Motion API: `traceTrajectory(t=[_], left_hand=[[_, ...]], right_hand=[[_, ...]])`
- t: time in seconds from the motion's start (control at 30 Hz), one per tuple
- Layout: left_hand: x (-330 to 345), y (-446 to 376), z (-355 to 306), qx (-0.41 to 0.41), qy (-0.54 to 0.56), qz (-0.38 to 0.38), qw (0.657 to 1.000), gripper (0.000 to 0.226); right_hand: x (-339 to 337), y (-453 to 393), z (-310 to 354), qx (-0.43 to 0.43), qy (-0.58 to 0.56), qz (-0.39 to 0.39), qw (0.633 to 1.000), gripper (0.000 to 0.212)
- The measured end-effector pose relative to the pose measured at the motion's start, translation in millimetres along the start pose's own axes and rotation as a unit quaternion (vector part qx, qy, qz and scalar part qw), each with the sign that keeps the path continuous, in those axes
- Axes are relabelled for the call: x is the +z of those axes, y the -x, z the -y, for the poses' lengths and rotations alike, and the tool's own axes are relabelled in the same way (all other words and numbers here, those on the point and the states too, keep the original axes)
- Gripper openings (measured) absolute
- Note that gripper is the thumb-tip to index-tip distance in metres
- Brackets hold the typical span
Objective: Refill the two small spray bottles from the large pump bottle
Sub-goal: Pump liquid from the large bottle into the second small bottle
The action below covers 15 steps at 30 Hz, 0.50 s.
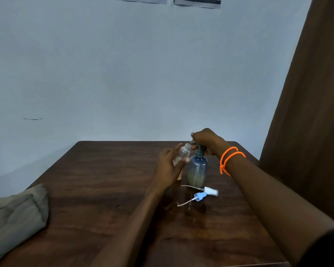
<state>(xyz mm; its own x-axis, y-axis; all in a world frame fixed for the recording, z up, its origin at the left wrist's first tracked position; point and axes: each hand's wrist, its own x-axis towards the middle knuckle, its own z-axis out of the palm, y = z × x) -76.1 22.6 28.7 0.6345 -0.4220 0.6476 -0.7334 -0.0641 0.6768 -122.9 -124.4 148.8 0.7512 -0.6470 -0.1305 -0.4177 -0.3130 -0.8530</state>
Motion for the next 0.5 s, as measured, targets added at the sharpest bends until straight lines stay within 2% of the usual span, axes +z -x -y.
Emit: traceTrajectory(t=[0.17, 0.33, 0.5], left_hand=[[5, 0, 9, 0.005, 0.012, -0.001, 1.000, 0.053], [10, -2, 10, 0.013, 0.018, -0.016, 1.000, 0.053], [13, -4, 4, 0.024, 0.033, -0.027, 0.999, 0.052]], right_hand=[[-3, 1, 3, 0.010, 0.029, 0.019, 0.999, 0.020], [-4, 3, 3, 0.002, 0.071, 0.049, 0.996, 0.025], [-2, 0, 2, -0.019, 0.091, 0.051, 0.994, 0.019]])
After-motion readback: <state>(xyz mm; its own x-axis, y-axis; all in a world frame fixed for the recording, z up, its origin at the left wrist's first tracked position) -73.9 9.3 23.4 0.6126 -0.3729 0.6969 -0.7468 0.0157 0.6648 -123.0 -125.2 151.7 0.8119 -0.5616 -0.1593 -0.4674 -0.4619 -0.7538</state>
